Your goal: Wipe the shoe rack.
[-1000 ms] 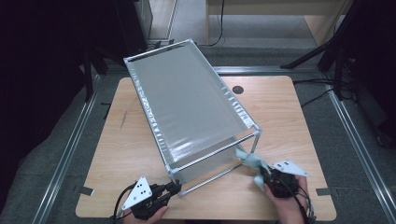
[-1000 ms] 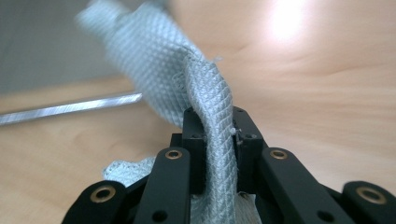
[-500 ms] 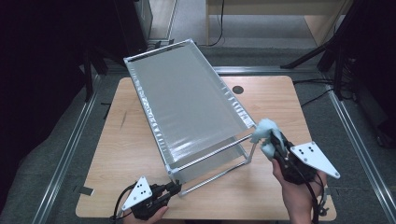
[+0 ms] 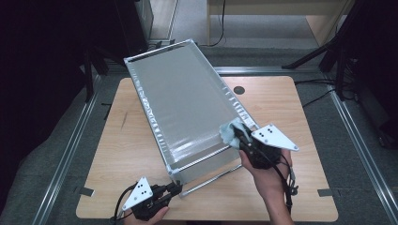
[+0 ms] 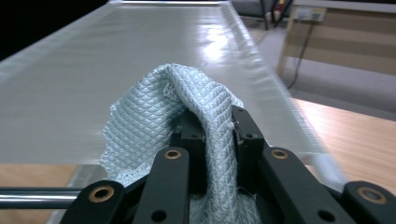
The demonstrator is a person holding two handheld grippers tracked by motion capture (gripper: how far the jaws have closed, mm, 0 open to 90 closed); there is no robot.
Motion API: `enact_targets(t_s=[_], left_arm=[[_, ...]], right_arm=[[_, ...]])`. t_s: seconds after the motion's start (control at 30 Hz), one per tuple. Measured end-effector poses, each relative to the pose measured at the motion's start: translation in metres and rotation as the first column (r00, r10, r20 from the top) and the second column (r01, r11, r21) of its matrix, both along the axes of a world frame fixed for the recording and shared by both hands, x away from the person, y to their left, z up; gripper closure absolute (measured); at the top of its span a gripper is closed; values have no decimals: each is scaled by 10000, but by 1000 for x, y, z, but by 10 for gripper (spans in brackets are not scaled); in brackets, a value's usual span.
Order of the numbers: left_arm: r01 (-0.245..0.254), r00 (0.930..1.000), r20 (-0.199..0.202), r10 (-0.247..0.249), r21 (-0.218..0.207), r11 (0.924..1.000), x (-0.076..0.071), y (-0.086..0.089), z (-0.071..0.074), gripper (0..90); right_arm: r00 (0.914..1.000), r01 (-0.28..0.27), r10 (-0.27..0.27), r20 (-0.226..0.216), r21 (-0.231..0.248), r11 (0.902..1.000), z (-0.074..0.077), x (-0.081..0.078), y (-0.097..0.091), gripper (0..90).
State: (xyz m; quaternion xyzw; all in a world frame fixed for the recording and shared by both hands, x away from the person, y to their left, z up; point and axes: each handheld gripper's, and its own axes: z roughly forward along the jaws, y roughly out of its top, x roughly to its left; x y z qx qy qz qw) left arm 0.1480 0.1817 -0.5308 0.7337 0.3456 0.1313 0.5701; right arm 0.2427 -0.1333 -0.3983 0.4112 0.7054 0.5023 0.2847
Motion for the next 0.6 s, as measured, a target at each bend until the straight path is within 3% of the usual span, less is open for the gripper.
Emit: enact_targets(t_s=[0.2,0.33,0.6], left_arm=[[-34,10000,-59,34,-2,10000,0,0,0,796],[-42,10000,-84,42,-19,10000,0,-1,0,796],[87,9997,-214,-90,-120,9999,2,1,-1,792]], right_arm=[[9963,-846,843,-174,-159,9963,-1,-11,30,778],[9947,-1022,1018,-160,-253,9944,-3,-17,50,775],[9809,-1926,1924,-300,-37,9813,-5,-32,90,744]])
